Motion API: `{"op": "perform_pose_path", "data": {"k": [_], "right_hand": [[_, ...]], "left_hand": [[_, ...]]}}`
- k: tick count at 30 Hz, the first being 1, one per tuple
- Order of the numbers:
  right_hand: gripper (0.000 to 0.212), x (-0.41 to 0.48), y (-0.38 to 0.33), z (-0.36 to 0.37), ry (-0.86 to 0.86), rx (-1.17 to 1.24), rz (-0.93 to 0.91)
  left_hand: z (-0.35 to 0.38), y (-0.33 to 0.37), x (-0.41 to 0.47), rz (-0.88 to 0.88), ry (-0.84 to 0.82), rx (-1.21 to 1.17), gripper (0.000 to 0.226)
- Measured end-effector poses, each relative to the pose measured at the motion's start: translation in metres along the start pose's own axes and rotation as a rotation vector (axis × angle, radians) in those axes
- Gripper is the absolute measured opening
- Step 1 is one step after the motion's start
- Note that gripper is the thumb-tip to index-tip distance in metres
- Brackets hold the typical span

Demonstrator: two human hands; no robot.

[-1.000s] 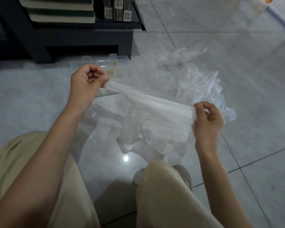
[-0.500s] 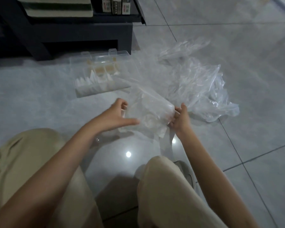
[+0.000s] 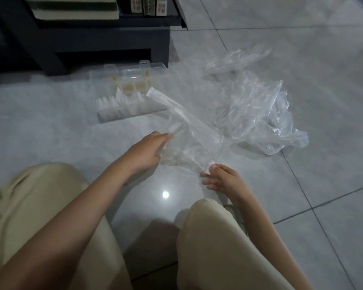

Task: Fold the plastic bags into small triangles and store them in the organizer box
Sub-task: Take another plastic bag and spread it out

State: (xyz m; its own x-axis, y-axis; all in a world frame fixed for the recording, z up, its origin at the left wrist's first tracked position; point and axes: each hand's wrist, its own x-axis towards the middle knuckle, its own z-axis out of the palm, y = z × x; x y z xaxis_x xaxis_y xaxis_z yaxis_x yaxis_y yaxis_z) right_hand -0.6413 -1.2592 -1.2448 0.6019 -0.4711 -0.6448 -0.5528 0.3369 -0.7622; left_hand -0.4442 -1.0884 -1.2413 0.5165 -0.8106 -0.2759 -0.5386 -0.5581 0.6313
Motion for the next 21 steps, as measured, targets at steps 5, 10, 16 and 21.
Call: {"op": "perform_pose_path", "data": {"k": [5, 10, 16, 21], "right_hand": [[0.014, 0.008, 0.002, 0.005, 0.076, -0.038, -0.033], [0.013, 0.003, -0.002, -0.005, 0.068, 0.003, -0.085], [0.007, -0.002, -0.008, -0.015, 0.075, 0.025, -0.158], [0.012, -0.005, -0.014, -0.024, 0.075, 0.034, -0.177]], "left_hand": [[0.0, -0.009, 0.001, 0.033, 0.079, -0.074, 0.063], [0.001, -0.005, 0.0, 0.018, 0.183, 0.203, 0.039], [0.014, 0.0, 0.005, -0.092, 0.279, -0.106, 0.021], [0.009, -0.009, 0.007, -0.111, 0.418, -0.077, 0.017]]}}
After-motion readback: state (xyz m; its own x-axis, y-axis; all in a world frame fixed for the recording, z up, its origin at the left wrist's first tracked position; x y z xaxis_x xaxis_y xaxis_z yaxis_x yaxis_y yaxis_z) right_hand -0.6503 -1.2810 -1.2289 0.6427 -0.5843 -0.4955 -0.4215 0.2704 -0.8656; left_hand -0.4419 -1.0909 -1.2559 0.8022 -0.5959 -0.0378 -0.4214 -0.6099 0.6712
